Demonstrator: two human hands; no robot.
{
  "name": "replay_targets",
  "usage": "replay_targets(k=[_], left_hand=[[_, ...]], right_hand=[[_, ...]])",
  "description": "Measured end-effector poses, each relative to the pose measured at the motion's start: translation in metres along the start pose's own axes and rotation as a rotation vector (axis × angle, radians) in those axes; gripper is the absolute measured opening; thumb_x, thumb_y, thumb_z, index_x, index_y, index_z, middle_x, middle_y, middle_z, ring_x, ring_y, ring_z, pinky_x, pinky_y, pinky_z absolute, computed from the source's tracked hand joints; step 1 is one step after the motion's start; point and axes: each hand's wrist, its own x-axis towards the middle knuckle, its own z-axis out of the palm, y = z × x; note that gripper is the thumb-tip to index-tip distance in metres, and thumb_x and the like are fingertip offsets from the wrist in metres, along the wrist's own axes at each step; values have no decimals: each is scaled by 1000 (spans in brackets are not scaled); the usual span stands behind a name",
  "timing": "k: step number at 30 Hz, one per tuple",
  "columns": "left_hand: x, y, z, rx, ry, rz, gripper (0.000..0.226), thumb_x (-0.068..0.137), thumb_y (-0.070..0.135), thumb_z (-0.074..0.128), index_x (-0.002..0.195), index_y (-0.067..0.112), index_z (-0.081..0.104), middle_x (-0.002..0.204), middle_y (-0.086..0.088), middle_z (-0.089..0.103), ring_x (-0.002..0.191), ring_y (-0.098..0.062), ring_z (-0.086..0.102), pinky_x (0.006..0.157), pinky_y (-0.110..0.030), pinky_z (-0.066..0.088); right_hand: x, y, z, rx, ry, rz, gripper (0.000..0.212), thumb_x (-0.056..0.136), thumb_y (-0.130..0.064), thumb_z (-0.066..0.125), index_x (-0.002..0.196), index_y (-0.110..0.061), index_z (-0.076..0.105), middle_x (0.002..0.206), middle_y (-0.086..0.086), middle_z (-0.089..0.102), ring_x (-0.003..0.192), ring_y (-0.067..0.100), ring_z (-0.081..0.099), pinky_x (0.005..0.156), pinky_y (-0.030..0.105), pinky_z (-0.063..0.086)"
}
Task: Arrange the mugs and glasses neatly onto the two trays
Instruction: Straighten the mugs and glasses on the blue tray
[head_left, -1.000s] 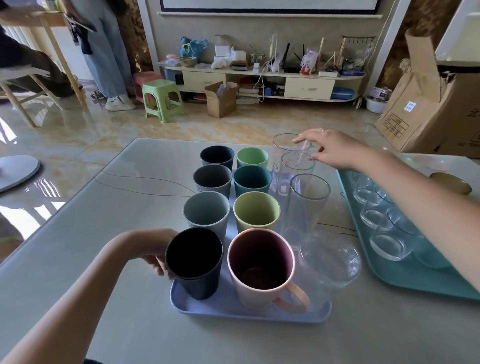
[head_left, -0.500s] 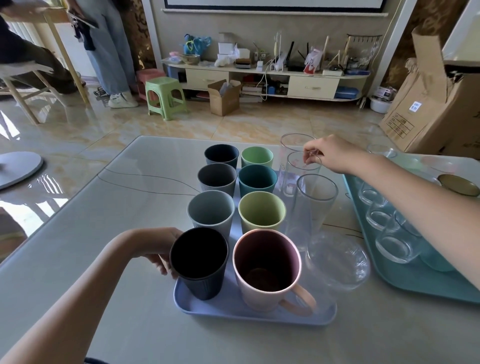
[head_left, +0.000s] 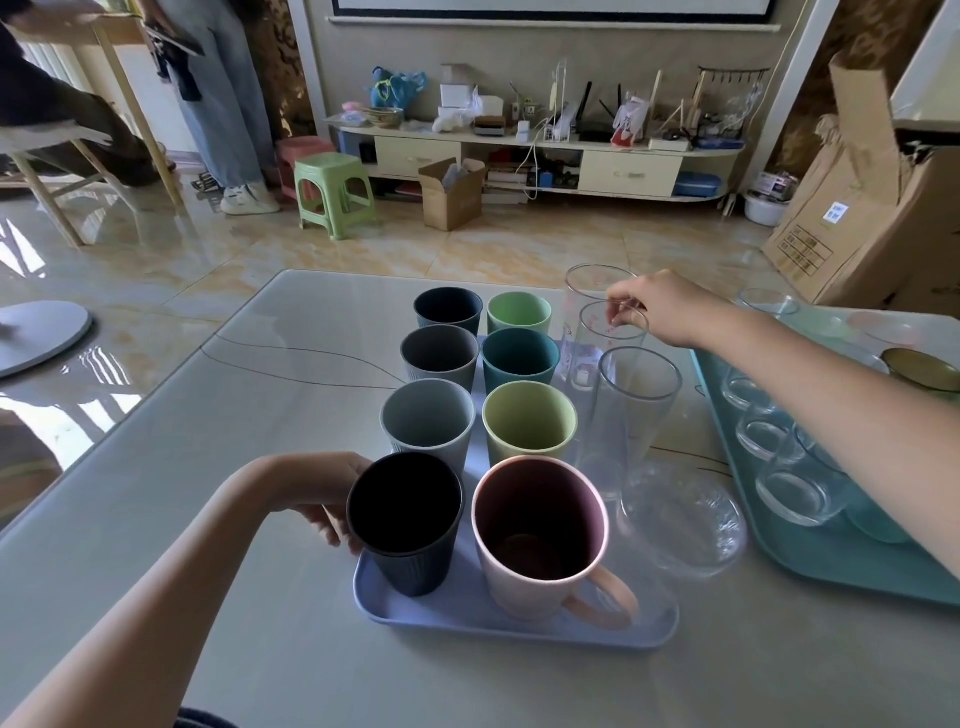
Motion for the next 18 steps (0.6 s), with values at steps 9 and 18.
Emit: replay_targets(k=[9, 18], left_hand=[[-4, 3, 1, 4, -11, 7, 41, 84, -7, 31, 62, 13, 59, 41, 3, 59, 36, -6, 56, 42, -16, 43], [-10, 0, 11, 44, 63, 20, 19, 63, 8, 40, 59, 9, 58, 44, -2, 60, 36, -12, 54, 46, -19, 39]], right_hand=[[-27, 4, -4, 111, 166, 55, 59, 85, 1, 60, 134, -26, 43, 131, 6, 54, 79, 24, 64, 79, 39, 53], [-119, -5, 45, 210, -337, 406, 16, 88, -12, 58, 72, -8, 62, 60, 8, 61, 42, 11, 54, 41, 25, 45]])
